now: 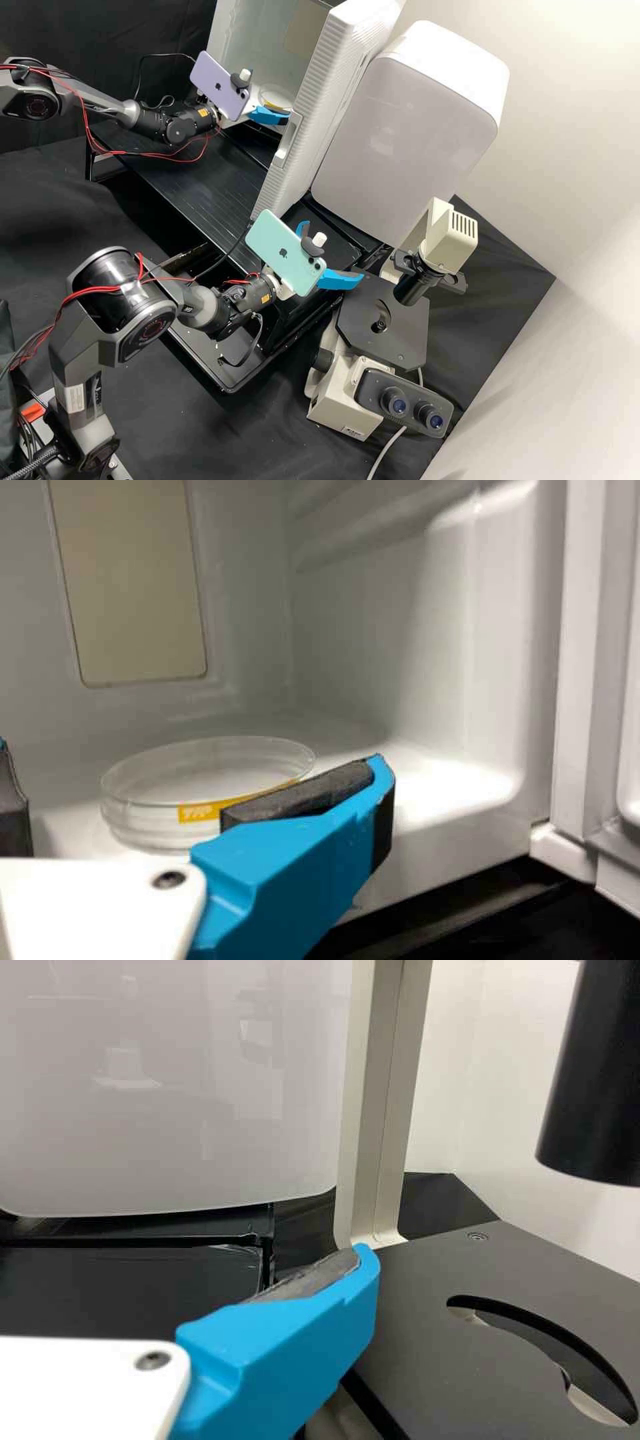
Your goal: Take the petri dish out of the incubator
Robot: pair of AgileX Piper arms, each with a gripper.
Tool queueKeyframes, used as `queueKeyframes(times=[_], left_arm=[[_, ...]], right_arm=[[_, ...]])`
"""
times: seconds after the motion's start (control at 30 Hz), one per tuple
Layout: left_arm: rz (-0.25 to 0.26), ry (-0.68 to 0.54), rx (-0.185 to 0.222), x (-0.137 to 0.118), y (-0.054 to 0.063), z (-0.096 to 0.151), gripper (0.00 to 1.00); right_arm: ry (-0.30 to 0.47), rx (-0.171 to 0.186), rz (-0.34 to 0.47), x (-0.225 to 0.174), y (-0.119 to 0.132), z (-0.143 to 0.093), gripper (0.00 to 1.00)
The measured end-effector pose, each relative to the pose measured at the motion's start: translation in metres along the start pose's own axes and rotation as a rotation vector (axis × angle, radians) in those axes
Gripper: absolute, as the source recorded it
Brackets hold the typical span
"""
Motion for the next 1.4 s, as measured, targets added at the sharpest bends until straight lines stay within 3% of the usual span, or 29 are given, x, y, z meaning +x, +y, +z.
queueKeyframes(times=[0.17, 0.43, 0.7, 0.87, 1.07, 1.2, 1.4], left_arm=[[0.002, 0.012, 0.04, -0.002, 0.0, 0.004, 1.0], [0.004, 0.025, 0.038, -0.001, 0.002, 0.003, 1.0], [-0.032, 0.011, -0.025, 0.004, 0.006, 0.007, 1.0], [-0.064, -0.012, -0.122, 0.009, 0.001, 0.011, 1.0], [-0.063, -0.024, -0.161, 0.012, 0.002, 0.013, 1.0], [-0.066, -0.022, -0.16, 0.013, 0.0, 0.013, 1.0], [-0.076, -0.001, -0.115, 0.013, -0.001, 0.011, 1.0]], right_arm=[[0.0, 0.0, 0.0, 0.0, 0.0, 0.0, 1.0], [0.0, 0.0, 0.0, 0.0, 0.0, 0.0, 1.0], [0.0, 0.0, 0.0, 0.0, 0.0, 0.0, 1.0], [0.0, 0.0, 0.0, 0.0, 0.0, 0.0, 1.0], [0.0, 0.0, 0.0, 0.0, 0.0, 0.0, 1.0], [0.0, 0.0, 0.0, 0.0, 0.0, 0.0, 1.0], [0.0, 0.0, 0.0, 0.0, 0.0, 0.0, 1.0]])
